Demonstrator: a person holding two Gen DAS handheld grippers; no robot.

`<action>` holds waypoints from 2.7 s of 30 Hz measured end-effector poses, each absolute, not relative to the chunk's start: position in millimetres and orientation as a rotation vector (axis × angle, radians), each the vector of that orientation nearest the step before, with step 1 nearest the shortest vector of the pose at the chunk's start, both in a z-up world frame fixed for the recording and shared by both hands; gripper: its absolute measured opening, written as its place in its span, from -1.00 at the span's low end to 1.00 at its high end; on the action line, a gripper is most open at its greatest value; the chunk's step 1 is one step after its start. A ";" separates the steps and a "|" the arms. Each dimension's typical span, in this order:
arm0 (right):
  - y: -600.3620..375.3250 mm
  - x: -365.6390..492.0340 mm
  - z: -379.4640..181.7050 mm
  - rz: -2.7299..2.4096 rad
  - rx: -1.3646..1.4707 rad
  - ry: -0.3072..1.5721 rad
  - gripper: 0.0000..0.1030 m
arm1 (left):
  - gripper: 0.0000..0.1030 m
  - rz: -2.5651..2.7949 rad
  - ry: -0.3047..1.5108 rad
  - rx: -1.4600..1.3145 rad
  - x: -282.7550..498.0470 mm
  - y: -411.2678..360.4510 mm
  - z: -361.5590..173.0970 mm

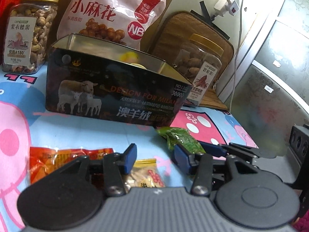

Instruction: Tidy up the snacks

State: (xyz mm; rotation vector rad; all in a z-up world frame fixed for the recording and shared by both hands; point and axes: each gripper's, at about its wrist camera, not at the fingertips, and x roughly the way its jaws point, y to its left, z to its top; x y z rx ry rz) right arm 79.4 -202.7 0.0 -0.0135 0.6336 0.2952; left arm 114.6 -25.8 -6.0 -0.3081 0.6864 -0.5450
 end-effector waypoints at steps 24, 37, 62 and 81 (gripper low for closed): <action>-187.0 71.7 2.6 0.343 -0.122 0.595 0.00 | 0.03 -0.539 0.676 -0.320 112.8 -24.7 -6.0; -200.5 72.8 3.6 0.344 0.002 0.591 0.00 | 0.09 -0.544 0.675 -0.323 112.3 -25.3 -5.8; -203.4 73.4 3.3 0.352 0.009 0.591 0.00 | 0.09 -0.545 0.675 -0.323 112.3 -25.9 -5.7; -203.3 72.8 3.4 0.355 0.008 0.586 0.00 | 0.09 -0.545 0.675 -0.324 111.9 -26.5 -6.1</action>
